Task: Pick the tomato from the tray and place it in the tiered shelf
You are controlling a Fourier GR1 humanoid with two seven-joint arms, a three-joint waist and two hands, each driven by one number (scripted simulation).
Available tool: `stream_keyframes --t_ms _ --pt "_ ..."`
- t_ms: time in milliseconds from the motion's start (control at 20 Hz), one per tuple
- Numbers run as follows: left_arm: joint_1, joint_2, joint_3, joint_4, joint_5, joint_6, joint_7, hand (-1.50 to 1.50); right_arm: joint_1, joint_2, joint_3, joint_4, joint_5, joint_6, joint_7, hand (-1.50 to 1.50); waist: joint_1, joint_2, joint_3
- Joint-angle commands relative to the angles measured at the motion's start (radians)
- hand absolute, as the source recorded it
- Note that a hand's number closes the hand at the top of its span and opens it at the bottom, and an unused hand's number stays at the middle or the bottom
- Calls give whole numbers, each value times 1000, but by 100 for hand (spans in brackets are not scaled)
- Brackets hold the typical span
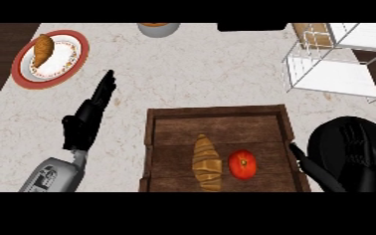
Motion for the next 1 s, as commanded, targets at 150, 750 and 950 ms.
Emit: stream_keyframes --t_ms 150,750,950 --pt "-18 -12 24 21 -4 -16 -6 0 140 -212 120 -189 105 134 188 -150 16 2 -3" --pt "-10 -52 -8 14 -51 -6 12 0 88 -548 262 -609 392 267 938 -150 28 4 -7" --pt "-14 -35 4 23 -57 -20 5 0 25 -632 311 -724 484 364 1203 -150 35 4 -8"
